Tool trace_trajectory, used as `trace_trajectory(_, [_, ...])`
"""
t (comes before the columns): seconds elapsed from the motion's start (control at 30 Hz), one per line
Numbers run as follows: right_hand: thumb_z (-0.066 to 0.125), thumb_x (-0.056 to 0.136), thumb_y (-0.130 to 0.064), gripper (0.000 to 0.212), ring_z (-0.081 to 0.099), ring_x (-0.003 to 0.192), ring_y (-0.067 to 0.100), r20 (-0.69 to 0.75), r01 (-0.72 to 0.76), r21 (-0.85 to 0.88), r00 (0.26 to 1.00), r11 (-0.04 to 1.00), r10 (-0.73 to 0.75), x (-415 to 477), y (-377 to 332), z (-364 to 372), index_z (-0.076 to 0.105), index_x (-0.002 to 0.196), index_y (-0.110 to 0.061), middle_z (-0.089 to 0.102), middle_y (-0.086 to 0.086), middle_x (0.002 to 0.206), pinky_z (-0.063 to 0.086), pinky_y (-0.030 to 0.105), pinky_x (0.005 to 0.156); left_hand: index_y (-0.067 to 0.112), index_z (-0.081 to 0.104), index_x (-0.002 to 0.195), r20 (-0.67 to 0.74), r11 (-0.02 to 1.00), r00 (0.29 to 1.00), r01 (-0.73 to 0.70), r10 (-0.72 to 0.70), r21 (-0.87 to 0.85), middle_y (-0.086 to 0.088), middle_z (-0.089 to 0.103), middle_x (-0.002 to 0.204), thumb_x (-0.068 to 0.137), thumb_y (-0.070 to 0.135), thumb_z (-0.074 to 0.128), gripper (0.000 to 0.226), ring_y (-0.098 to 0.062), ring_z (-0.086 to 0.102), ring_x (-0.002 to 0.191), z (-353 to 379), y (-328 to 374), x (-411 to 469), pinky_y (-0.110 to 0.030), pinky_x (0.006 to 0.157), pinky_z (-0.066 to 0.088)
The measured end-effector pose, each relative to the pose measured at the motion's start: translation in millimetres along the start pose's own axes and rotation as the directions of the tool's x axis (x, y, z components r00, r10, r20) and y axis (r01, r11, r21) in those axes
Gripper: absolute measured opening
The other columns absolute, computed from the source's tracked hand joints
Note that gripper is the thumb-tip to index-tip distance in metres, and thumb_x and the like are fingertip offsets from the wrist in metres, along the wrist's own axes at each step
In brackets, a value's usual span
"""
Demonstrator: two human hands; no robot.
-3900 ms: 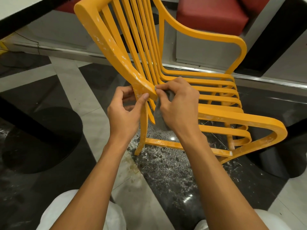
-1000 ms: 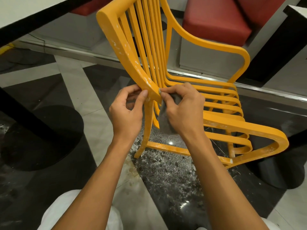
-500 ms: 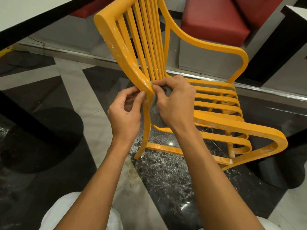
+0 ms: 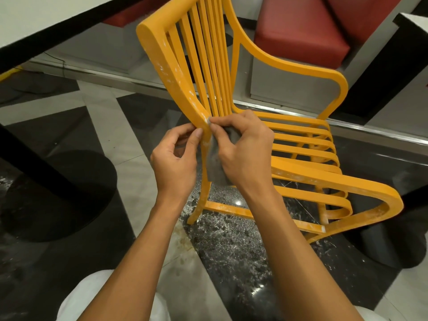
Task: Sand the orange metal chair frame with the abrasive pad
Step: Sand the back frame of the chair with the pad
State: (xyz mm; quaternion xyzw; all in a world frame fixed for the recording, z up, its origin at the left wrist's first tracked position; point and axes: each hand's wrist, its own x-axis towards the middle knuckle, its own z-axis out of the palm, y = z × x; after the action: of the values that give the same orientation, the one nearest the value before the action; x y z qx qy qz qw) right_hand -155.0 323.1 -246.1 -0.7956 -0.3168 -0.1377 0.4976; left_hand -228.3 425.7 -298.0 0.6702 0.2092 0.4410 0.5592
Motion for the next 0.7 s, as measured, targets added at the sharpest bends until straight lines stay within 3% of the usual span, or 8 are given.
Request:
trace_trajectory(0.17, [0.077, 0.092, -0.025, 0.010, 0.064, 0.088, 0.006, 0.003, -0.068, -0.052, 0.998, 0.996, 0.068, 5.6, 5.3, -1.2, 0.083, 0.100, -0.023, 0.069, -0.004, 0.094, 0.054, 0.023, 0.079, 0.008, 0.076, 0.120, -0.001, 1.000, 1.000, 0.004, -0.004, 0.015, -0.002, 0.078, 0.108, 0.103, 0.023, 0.069, 0.023, -0.018, 0.076, 0.099, -0.2, -2.4, 0.1, -0.041, 0.085, 0.065])
trace_trajectory(0.43, [0.079, 0.091, -0.023, 0.010, 0.063, 0.086, 0.006, 0.017, -0.032, 0.003, 0.999, 0.999, 0.032, -2.1, 0.3, -2.6, 0.082, 0.101, -0.021, 0.069, -0.004, 0.092, 0.052, 0.021, 0.077, 0.007, 0.076, 0.119, -0.008, 1.000, 1.000, 0.003, -0.003, 0.004, -0.003, 0.078, 0.106, 0.103, 0.020, 0.070, 0.022, -0.018, 0.076, 0.098, -0.7, -0.8, 0.6, -0.036, 0.084, 0.064])
trace_trajectory(0.57, [0.078, 0.092, -0.025, 0.010, 0.064, 0.088, 0.006, 0.002, -0.079, -0.032, 0.997, 0.996, 0.079, 10.1, 0.8, 1.5, 0.083, 0.099, -0.023, 0.069, -0.005, 0.094, 0.055, 0.026, 0.081, 0.008, 0.076, 0.119, -0.007, 1.000, 1.000, 0.002, -0.002, 0.011, -0.002, 0.078, 0.106, 0.103, 0.022, 0.069, 0.022, -0.018, 0.076, 0.098, -0.8, -1.5, 0.7, -0.038, 0.084, 0.064])
trace_trajectory(0.7, [0.078, 0.091, -0.022, 0.011, 0.064, 0.086, 0.008, 0.005, -0.014, 0.017, 1.000, 1.000, 0.014, 7.4, -4.5, 4.1, 0.083, 0.100, -0.020, 0.068, -0.002, 0.092, 0.051, 0.020, 0.078, 0.012, 0.077, 0.116, -0.005, 1.000, 1.000, 0.016, -0.016, -0.024, -0.002, 0.078, 0.105, 0.103, 0.021, 0.070, 0.018, -0.020, 0.076, 0.097, -0.5, -1.5, 1.9, -0.042, 0.086, 0.064])
